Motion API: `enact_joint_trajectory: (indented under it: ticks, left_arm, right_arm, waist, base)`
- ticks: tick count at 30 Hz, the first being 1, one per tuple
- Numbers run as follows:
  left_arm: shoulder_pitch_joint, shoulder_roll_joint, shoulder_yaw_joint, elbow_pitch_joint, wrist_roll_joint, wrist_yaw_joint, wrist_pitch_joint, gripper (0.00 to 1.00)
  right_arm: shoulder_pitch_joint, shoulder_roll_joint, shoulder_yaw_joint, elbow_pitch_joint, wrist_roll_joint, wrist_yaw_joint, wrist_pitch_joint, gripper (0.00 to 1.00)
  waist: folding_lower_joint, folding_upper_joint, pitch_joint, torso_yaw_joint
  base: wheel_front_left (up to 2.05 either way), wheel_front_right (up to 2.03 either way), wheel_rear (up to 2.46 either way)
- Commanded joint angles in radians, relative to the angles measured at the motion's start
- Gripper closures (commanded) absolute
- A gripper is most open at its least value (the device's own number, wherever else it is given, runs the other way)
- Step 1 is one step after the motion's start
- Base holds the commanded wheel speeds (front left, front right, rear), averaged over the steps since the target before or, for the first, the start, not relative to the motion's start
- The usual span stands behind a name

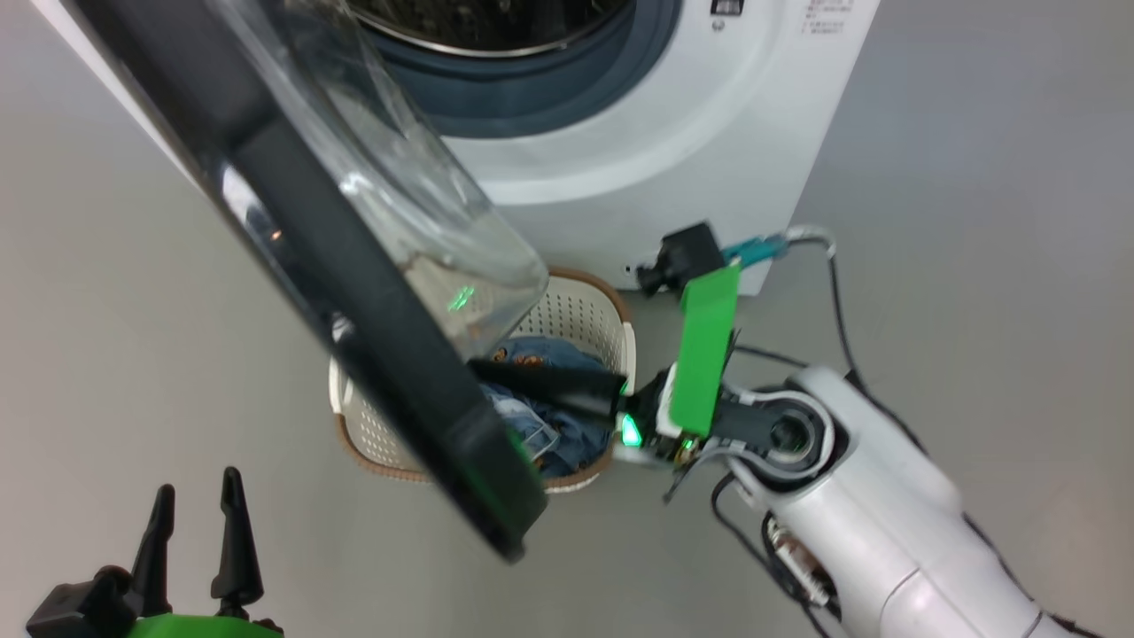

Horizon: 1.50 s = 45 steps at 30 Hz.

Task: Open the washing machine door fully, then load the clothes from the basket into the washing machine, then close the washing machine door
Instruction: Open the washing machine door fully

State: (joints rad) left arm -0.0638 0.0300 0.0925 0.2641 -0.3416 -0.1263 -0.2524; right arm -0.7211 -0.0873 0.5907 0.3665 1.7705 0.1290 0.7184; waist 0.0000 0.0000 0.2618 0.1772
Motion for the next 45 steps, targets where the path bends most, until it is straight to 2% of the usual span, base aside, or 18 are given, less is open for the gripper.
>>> enact_joint_trajectory:
  ticks: [1, 10, 18, 26, 29, 33, 36, 38, 39, 45]
  left_arm:
    - [0.007, 0.02, 0.029, -0.016, -0.008, 0.008, -0.009, 0.0]
    - [0.019, 0.02, 0.014, -0.022, -0.024, 0.025, -0.009, 0.0]
    - [0.028, 0.02, -0.012, -0.022, -0.038, 0.038, -0.009, 0.0]
    - [0.034, 0.02, -0.019, -0.016, -0.033, 0.043, -0.009, 0.0]
    - [0.035, 0.02, -0.006, -0.017, -0.026, 0.044, -0.009, 0.0]
    - [0.04, 0.02, 0.017, -0.019, -0.019, 0.042, -0.009, 0.0]
    - [0.049, 0.02, 0.038, -0.022, -0.015, 0.045, -0.009, 0.0]
    - [0.053, 0.02, 0.047, -0.021, -0.012, 0.046, -0.009, 0.0]
    - [0.054, 0.02, 0.05, -0.021, -0.01, 0.046, -0.009, 0.0]
    - [0.062, 0.02, 0.068, -0.021, 0.021, 0.04, -0.009, 0.0]
  right_arm:
    - [0.03, 0.037, 0.05, -0.029, 0.028, 0.002, -0.022, 1.0]
    - [0.043, 0.037, 0.229, -0.035, 0.092, 0.002, -0.156, 1.0]
    - [0.022, 0.037, 0.333, -0.007, 0.145, 0.002, -0.316, 1.0]
    - [0.017, 0.037, 0.39, -0.009, 0.191, 0.002, -0.394, 1.0]
    - [0.019, 0.037, 0.383, -0.014, 0.182, 0.002, -0.414, 1.0]
    - [0.03, 0.037, 0.355, -0.015, 0.109, 0.002, -0.463, 1.0]
    - [0.047, 0.037, 0.332, -0.017, 0.018, 0.002, -0.506, 0.62]
    - [0.064, 0.033, 0.312, -0.02, -0.046, 0.002, -0.534, 0.54]
    - [0.071, 0.023, 0.303, -0.027, -0.083, 0.002, -0.555, 0.0]
    - [0.11, -0.094, 0.305, -0.065, -0.312, 0.002, -0.773, 0.0]
  waist:
    - [0.0, 0.0, -0.046, 0.013]
    - [0.0, 0.0, -0.103, 0.053]
    - [0.0, 0.0, -0.133, 0.091]
    - [0.0, 0.0, -0.154, 0.101]
    - [0.0, 0.0, -0.163, 0.086]
    - [0.0, 0.0, -0.176, 0.059]
    - [0.0, 0.0, -0.184, 0.035]
    - [0.0, 0.0, -0.191, 0.02]
    - [0.0, 0.0, -0.194, 0.015]
    - [0.0, 0.0, -0.212, -0.014]
  base:
    - [0.0, 0.0, 0.0]
    - [0.0, 0.0, 0.0]
    - [0.0, 0.0, 0.0]
    - [0.0, 0.0, 0.0]
    - [0.0, 0.0, 0.0]
    - [0.0, 0.0, 0.0]
    - [0.0, 0.0, 0.0]
    - [0.0, 0.0, 0.0]
    - [0.0, 0.0, 0.0]
    - [0.0, 0.0, 0.0]
